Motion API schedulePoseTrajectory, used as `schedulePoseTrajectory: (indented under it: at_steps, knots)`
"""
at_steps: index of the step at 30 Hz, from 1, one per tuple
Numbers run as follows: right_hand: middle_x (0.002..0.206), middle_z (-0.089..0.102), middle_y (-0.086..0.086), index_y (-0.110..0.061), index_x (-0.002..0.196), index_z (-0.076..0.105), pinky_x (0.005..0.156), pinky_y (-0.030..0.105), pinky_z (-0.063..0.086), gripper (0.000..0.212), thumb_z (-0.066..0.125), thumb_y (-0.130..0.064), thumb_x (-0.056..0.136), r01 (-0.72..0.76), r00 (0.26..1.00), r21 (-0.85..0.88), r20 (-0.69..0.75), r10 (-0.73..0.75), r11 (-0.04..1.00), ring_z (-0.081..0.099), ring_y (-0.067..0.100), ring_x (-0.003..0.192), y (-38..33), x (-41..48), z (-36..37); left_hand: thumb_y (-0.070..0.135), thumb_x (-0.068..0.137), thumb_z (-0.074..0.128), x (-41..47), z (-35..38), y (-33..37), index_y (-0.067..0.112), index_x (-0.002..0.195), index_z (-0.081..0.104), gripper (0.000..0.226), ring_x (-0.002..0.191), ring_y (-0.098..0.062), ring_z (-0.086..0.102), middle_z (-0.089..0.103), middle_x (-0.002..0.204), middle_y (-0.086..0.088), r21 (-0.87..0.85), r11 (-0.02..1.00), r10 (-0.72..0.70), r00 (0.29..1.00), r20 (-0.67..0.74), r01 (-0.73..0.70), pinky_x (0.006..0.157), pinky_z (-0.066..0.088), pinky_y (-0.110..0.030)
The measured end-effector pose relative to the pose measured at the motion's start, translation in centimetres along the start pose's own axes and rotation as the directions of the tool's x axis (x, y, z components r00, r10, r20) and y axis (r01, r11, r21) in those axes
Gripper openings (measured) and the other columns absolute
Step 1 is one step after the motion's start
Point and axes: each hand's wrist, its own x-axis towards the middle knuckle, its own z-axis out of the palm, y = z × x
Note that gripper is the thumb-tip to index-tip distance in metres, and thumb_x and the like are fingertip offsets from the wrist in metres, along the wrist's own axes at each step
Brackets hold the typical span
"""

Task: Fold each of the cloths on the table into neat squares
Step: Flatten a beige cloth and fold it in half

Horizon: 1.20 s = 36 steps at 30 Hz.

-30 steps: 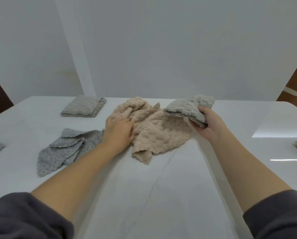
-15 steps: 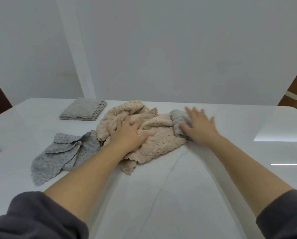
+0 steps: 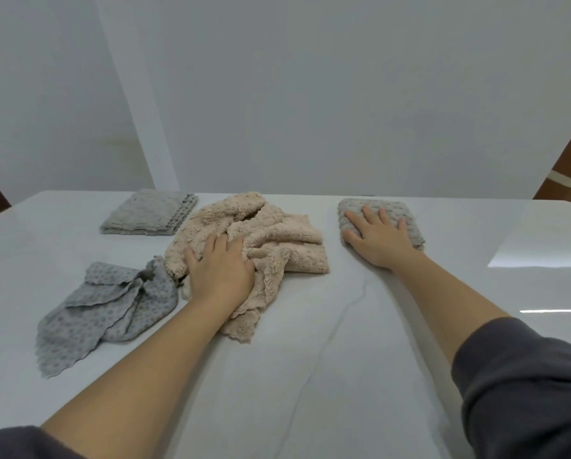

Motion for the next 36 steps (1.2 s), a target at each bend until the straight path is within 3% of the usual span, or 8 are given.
schedulePoseTrajectory:
  at_steps: [12, 17, 22, 26, 29, 32, 34, 36]
  knots:
    - [0.164, 0.004, 0.002, -0.038, 0.154, 0.012, 0.114, 0.064, -0.005, 0.059, 0.022, -0.052, 0.097, -0.026, 0.995, 0.017, -0.092, 0.027, 1.0, -0.005, 0.03, 0.15, -0.4, 1.5, 0.2, 0.037, 0.096, 0.035, 0.1, 0.2, 0.0, 0.028, 0.146, 0.035, 0.052, 0.147, -0.021, 0.017, 0.03, 0.156, -0.001, -0.032, 0.999, 0.011, 1.0, -0.028, -0.012, 0.116, 0.006, -0.058]
    - [0.164, -0.001, 0.001, -0.036, 0.155, 0.004, 0.117, 0.058, -0.005, 0.062, 0.032, -0.046, 0.1, 0.178, 0.959, 0.099, -0.239, -0.15, 0.979, -0.008, 0.024, 0.151, -4.0, -2.9, -0.8, 0.031, 0.093, 0.046, -0.8, -1.3, 0.0, 0.024, 0.121, 0.059, 0.031, 0.145, -0.025, 0.022, 0.035, 0.151, -0.006, 0.006, 0.988, 0.151, 0.973, -0.174, -0.152, 0.112, 0.0, -0.065]
    - [0.164, 0.005, -0.006, -0.038, 0.155, 0.003, 0.119, 0.056, 0.0, 0.068, 0.042, -0.042, 0.098, 0.373, 0.922, 0.285, -0.219, -0.319, 0.883, -0.004, 0.018, 0.151, -7.0, -8.3, -2.9, 0.024, 0.093, 0.046, -4.1, -4.9, -0.3, 0.022, 0.126, 0.058, 0.035, 0.113, -0.021, 0.055, 0.062, 0.121, 0.001, -0.154, 0.931, 0.269, 0.906, -0.328, -0.332, 0.11, 0.024, -0.046]
    - [0.155, 0.032, -0.012, -0.043, 0.152, 0.011, 0.119, 0.054, 0.007, 0.077, 0.056, -0.041, 0.089, 0.473, 0.881, 0.392, -0.207, -0.425, 0.789, 0.019, 0.016, 0.147, -9.6, -12.5, -4.3, 0.015, 0.094, 0.05, -7.3, -8.6, -1.9, 0.021, 0.131, 0.055, 0.038, 0.109, -0.019, 0.057, 0.063, 0.123, 0.004, -0.355, 0.837, 0.333, 0.903, -0.273, -0.416, 0.097, 0.043, -0.037]
    - [0.117, 0.059, -0.02, -0.041, 0.148, 0.025, 0.117, 0.045, 0.018, 0.071, 0.061, -0.037, 0.086, 0.492, 0.867, 0.442, -0.169, -0.469, 0.75, 0.053, 0.011, 0.112, -11.9, -16.1, -4.6, 0.019, 0.095, 0.049, -10.0, -10.7, -4.0, 0.027, 0.13, 0.055, 0.036, 0.108, -0.012, 0.055, 0.059, 0.121, 0.01, -0.416, 0.805, 0.386, 0.906, -0.176, -0.423, 0.088, 0.046, -0.033]
    - [0.109, 0.065, -0.01, -0.031, 0.127, 0.05, 0.093, 0.039, 0.048, 0.047, 0.063, -0.029, 0.082, 0.512, 0.857, 0.457, -0.222, -0.464, 0.727, 0.059, 0.013, 0.096, -13.8, -19.5, -4.1, 0.02, 0.094, 0.051, -12.4, -11.8, -6.6, 0.03, 0.127, 0.055, 0.034, 0.105, -0.011, 0.055, 0.058, 0.119, 0.011, -0.397, 0.814, 0.407, 0.904, -0.13, -0.423, 0.086, 0.048, -0.035]
    - [0.104, 0.065, -0.007, -0.027, 0.114, 0.055, 0.082, 0.042, 0.05, 0.034, 0.063, -0.026, 0.082, 0.49, 0.87, 0.46, -0.212, -0.444, 0.741, 0.059, 0.014, 0.092, -15.0, -21.3, -3.4, 0.021, 0.094, 0.053, -13.9, -11.9, -8.0, 0.029, 0.128, 0.054, 0.035, 0.111, -0.012, 0.053, 0.057, 0.123, 0.01, -0.354, 0.845, 0.389, 0.915, -0.11, -0.401, 0.092, 0.047, -0.037]
    - [0.107, 0.063, -0.005, -0.027, 0.118, 0.054, 0.085, 0.042, 0.048, 0.036, 0.062, -0.031, 0.083, 0.481, 0.875, 0.435, -0.186, -0.446, 0.761, 0.057, 0.016, 0.097, -16.0, -22.9, -2.1, 0.024, 0.092, 0.054, -15.4, -11.2, -9.0, 0.028, 0.131, 0.051, 0.039, 0.118, -0.015, 0.049, 0.054, 0.127, 0.007, -0.293, 0.888, 0.339, 0.935, -0.102, -0.354, 0.099, 0.041, -0.038]
